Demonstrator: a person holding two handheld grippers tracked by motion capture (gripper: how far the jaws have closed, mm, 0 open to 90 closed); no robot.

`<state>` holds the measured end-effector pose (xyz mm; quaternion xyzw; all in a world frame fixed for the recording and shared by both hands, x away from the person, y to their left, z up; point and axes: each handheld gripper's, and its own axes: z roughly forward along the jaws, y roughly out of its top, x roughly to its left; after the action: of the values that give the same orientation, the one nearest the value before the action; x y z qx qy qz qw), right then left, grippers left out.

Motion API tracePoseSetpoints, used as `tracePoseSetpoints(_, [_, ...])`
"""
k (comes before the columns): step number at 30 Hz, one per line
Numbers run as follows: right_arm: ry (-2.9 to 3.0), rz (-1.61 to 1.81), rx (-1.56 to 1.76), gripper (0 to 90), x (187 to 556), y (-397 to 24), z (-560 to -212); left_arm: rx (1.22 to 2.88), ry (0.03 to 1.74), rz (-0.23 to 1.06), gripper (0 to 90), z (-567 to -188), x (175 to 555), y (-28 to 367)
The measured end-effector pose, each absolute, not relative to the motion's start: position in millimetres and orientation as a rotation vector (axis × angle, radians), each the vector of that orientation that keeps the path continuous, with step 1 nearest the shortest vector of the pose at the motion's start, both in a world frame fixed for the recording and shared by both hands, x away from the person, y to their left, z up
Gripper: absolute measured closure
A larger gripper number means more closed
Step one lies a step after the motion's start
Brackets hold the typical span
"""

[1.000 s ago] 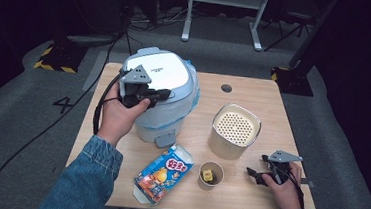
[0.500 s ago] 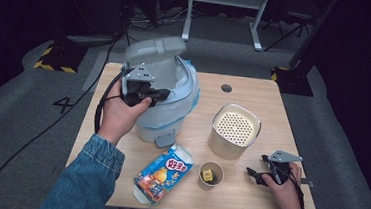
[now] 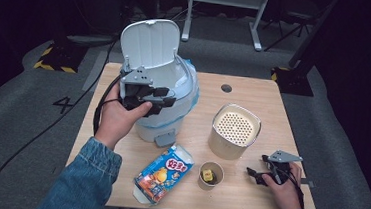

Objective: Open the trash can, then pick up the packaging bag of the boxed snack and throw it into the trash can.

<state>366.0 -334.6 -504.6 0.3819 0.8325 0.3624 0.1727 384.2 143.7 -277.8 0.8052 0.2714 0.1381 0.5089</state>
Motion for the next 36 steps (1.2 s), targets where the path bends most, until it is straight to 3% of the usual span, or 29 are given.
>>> tracePoseSetpoints(4, [2.362, 1.028, 1.083, 13.8, 366.0, -334.6, -504.6, 1.964, 0.635, 0.318, 39.4, -281.0, 373.0, 141.3])
tracePoseSetpoints(9, [2.362, 1.028, 1.083, 13.8, 366.0, -334.6, -504.6, 1.979, 0.629, 0.315, 31.0, -294.3, 355.3, 143.3])
tracePoseSetpoints(19, [2.362, 1.028, 1.083, 13.8, 366.0, -334.6, -504.6, 2.014, 0.665, 0.314, 27.9, -325.4, 342.2, 151.3])
tracePoseSetpoints(36, [2.361, 1.028, 1.084, 13.9, 365.9, -334.6, -504.6, 2.022, 0.769, 0.183, 22.1, -406.2, 342.5, 156.9])
